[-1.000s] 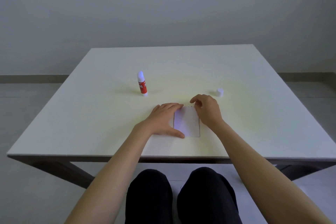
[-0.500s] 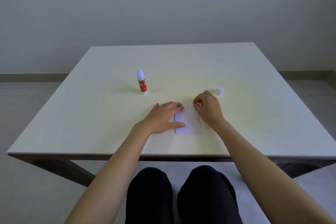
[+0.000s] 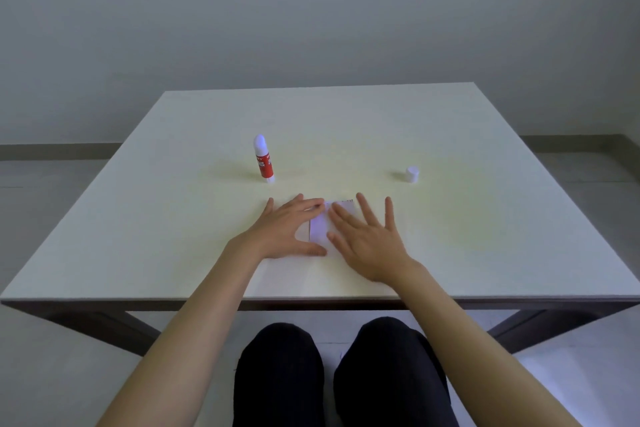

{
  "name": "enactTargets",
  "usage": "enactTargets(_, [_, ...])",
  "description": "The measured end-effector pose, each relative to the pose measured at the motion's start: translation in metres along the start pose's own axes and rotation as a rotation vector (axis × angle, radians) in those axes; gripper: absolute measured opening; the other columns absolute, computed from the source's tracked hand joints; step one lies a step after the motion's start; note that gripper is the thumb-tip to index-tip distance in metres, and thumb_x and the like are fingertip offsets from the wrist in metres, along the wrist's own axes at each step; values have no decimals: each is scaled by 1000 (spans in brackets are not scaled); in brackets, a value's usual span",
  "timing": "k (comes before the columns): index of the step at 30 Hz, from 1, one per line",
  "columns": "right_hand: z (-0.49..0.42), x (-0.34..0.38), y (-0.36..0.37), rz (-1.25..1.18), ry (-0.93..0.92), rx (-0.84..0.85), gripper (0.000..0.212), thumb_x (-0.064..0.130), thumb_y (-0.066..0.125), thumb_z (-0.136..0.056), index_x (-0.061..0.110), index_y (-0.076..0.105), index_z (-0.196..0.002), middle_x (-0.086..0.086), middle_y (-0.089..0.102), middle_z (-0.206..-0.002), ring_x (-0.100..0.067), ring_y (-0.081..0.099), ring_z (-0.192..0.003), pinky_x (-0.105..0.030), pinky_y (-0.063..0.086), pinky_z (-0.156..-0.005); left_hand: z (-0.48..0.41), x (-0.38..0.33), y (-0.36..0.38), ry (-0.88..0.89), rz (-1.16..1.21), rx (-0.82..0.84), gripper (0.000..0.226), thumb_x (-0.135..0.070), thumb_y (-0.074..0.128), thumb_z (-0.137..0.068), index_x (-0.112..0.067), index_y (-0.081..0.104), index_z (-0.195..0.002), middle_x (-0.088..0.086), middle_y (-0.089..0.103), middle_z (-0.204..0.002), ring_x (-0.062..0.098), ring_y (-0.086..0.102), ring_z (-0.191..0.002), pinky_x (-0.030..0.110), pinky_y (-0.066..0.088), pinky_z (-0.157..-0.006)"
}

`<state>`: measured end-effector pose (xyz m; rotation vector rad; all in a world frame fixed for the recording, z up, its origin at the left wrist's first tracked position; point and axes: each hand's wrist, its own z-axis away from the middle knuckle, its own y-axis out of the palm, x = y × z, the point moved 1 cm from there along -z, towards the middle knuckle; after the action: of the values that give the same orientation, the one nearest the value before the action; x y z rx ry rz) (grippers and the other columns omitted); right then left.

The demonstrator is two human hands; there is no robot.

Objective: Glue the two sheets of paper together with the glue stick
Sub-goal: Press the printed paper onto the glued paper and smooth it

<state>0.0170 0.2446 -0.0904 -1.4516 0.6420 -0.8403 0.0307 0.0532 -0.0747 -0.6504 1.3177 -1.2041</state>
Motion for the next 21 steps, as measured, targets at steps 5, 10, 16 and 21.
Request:
enactTargets(5, [-14,1,-2,23,159,12,68,57,3,-94,23,0,-152,11,-1,-162,-25,-15,-148,-58,-20,-110,2,2,9,12,41,-14,91,-67,53,-78,-35,9,-151,-25,2,-158,6,-11,-147,50,-12,-116])
enactTargets(10, [-1,2,6,11,4,-3,72,62,-8,-85,32,-7,-151,19,-6,-160,-23,-17,-148,-59,-24,-108,-3,-3,9,44,41,-15,90,-67,50,-80,-34,5,-151,-24,1,-158,9,-14,-146,49,-16,-115])
enactTargets(16, [-25,7,-7,32,162,-7,69,58,5,-93,23,-2,-153,11,-3,-162,-25,-15,-148,-58,-19,-110,4,3,0,37,-10,-15,89,-66,49,-82,-32,4,-151,-21,-1,-159,12,-17,-146,51,-15,-116])
enactTargets(21, [5,19,16,-6,-19,-18,79,71,-11,-80,33,-13,-149,18,-11,-159,-21,-16,-148,-54,-27,-107,5,3,6,42,-88,-6,89,-64,47,-84,-28,1,-151,-19,-3,-159,19,-20,-146,53,-16,-115])
